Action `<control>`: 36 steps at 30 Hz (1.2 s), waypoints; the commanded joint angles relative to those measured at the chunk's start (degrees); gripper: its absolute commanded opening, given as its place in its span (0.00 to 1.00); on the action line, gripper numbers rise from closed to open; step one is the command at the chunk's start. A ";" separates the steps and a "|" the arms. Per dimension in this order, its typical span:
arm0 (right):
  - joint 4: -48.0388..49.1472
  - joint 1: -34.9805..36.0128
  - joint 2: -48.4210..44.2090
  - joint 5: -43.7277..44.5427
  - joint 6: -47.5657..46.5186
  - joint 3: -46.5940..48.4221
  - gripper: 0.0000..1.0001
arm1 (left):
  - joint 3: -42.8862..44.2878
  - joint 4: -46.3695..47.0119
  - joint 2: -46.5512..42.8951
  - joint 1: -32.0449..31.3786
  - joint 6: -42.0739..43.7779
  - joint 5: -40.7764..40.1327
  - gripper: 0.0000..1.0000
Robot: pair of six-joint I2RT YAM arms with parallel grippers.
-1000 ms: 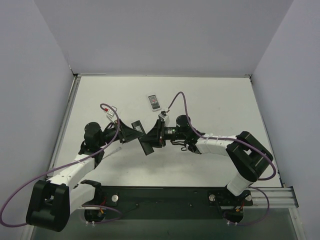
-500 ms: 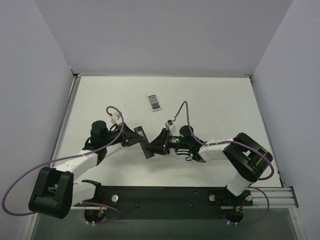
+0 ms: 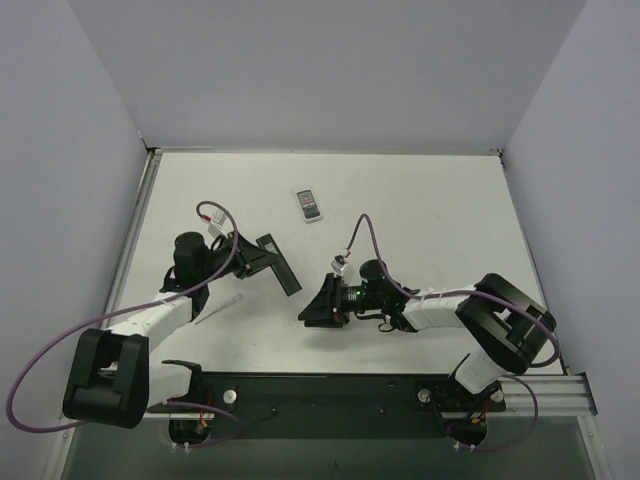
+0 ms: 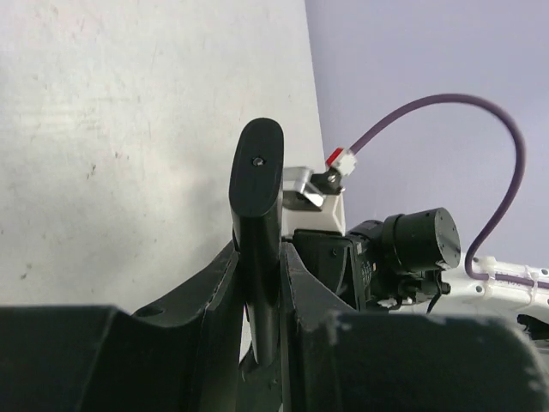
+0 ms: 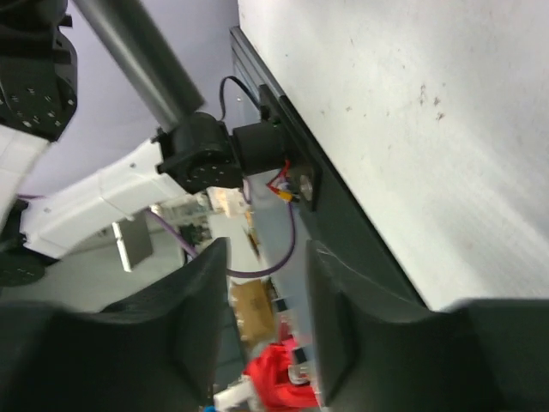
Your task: Unload the batteries from the remote control
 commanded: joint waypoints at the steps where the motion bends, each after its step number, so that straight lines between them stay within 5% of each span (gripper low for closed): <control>1: -3.61 -2.22 -7.40 -3.08 -2.80 1.31 0.48 | 2.87 6.65 -1.74 0.92 -0.33 -0.53 0.00; 5: -14.76 -5.22 -13.65 -0.88 -9.37 6.04 0.71 | 2.16 3.65 -5.26 0.57 -0.32 3.50 0.00; 9: -26.46 -5.31 -13.32 -4.73 -19.40 14.75 0.73 | 1.72 2.16 -8.51 -0.22 -1.90 5.53 0.00; 16: -25.78 -5.31 -8.40 -8.17 -19.06 21.88 0.68 | 1.46 6.19 -10.45 -2.76 -8.66 4.66 0.00; 25: -17.78 -4.60 -4.44 -7.74 -13.88 21.62 0.48 | 3.30 9.10 -9.31 -7.34 -11.92 2.64 0.00; 31: -11.64 -3.55 -3.29 -7.56 -9.40 18.99 0.09 | 3.39 9.63 -8.87 -7.78 -11.58 0.97 0.00; 36: -6.96 -0.66 -2.32 -7.92 -7.89 12.75 0.02 | 4.36 6.21 -8.26 -2.09 -7.72 -0.61 0.00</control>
